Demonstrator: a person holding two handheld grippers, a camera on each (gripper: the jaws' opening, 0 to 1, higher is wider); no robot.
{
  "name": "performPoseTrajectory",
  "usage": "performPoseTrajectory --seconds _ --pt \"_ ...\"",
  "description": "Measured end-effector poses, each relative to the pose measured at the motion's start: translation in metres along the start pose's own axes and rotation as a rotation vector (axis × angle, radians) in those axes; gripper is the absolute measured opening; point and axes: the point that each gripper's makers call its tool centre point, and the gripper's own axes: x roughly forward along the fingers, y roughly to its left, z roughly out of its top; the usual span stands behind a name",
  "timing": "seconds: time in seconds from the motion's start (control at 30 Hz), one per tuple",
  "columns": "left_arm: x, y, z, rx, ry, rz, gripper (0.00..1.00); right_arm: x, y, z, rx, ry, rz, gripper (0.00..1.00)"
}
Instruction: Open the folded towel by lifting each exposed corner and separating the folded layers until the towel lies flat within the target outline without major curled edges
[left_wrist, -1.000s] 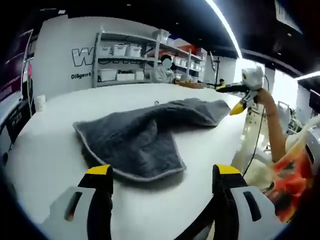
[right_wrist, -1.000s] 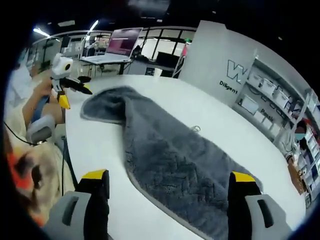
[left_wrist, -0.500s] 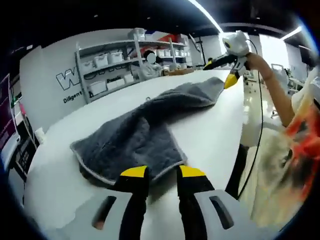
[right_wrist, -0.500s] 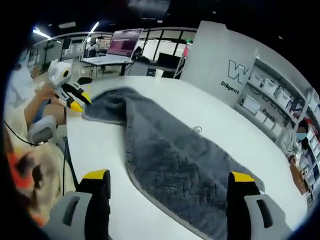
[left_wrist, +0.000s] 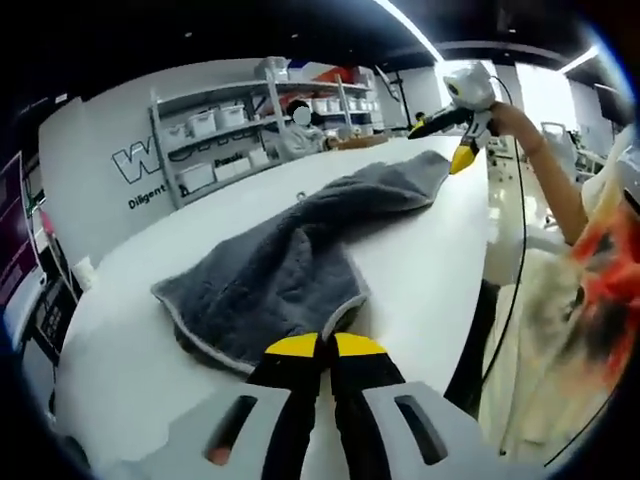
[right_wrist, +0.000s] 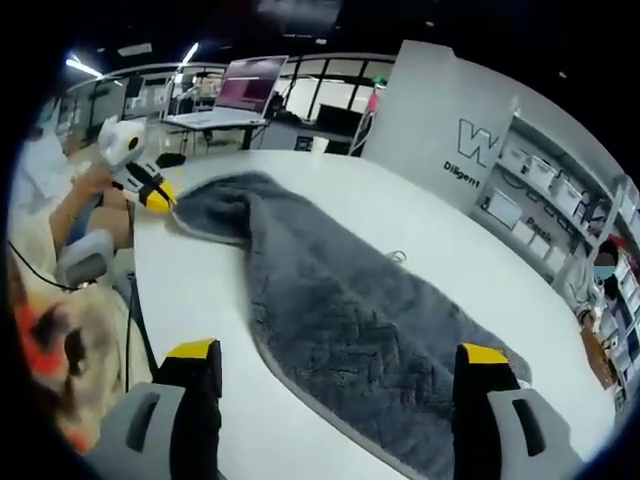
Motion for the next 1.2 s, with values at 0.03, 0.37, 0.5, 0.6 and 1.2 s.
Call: performPoseTrajectory --seconds 0.03,0.37,0.5,0.6,1.2 --pt "-0.002 0.004 -0.002 -0.005 0.005 0.005 0.02 0.000 0.000 0.000 -0.001 0.000 0.000 0.96" --pt "-0.023 0.025 -0.010 -0.095 -0.008 0.009 0.02 0.001 -0.001 -0.002 0.003 0.008 -0.001 0.96" --pt "-0.030 0.035 -0.013 -0.117 -0.006 0.026 0.02 0.001 -0.001 -0.002 0.001 0.010 0.001 0.96" --pt "-0.036 0.040 -0.013 -0.149 -0.019 0.028 0.02 0.002 0.000 -0.003 0.000 0.014 0.003 0.96" --pt "-0.055 0.059 -0.018 -0.310 -0.094 0.007 0.02 0.004 -0.001 -0.008 -0.003 0.032 0.006 0.95"
